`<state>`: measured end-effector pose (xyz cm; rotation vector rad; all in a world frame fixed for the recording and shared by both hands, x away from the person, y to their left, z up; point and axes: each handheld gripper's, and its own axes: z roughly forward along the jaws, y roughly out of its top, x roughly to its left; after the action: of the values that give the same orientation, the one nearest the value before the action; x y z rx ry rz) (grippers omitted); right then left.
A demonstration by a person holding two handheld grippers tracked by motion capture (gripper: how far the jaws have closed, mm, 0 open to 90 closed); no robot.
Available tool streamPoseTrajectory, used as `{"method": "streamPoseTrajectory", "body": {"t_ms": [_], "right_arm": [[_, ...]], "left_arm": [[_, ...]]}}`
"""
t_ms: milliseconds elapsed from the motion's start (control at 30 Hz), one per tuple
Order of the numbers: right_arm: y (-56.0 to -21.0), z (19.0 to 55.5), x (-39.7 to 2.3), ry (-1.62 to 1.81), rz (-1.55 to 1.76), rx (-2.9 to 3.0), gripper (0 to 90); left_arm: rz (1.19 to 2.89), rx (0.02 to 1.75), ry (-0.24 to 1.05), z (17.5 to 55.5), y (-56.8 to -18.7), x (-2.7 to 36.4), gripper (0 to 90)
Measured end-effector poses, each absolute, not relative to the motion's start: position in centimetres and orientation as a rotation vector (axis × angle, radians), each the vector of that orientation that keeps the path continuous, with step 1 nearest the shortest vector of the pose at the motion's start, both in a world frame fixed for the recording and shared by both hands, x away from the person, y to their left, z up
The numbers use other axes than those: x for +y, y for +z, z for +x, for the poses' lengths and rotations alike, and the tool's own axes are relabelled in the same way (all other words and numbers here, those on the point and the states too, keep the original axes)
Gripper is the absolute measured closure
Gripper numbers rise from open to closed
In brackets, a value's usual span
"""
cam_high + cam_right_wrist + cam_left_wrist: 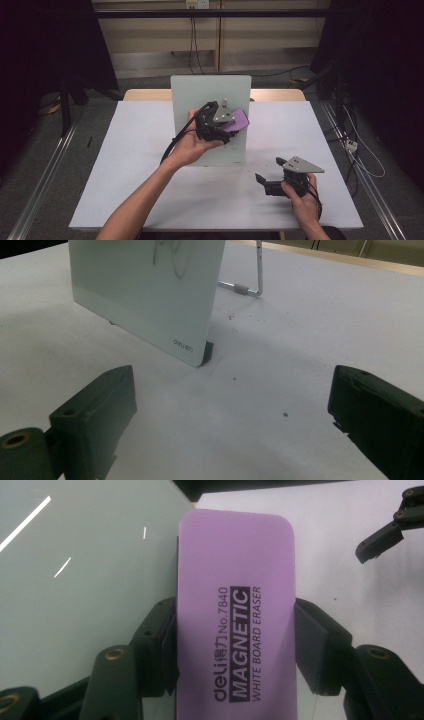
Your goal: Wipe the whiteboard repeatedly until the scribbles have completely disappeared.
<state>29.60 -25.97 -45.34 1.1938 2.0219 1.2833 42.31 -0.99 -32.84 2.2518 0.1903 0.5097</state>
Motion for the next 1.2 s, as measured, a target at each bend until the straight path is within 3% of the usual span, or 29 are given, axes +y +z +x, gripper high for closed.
{"method": "streamPoseTrajectory", "body": {"t_ms": [833,1200], "right_arm": [[-45.3,29.5,-26.0,1.281,1.195,2.026,5.5],[-45.3,29.5,-26.0,1.283,1.196,2.026,5.5]], "left_arm": [[2.371,0.095,0.442,40.6,-37.2,-2.7,40.9],[2.349,0.122,0.454,41.1,-36.0,-1.7,41.0]]}}
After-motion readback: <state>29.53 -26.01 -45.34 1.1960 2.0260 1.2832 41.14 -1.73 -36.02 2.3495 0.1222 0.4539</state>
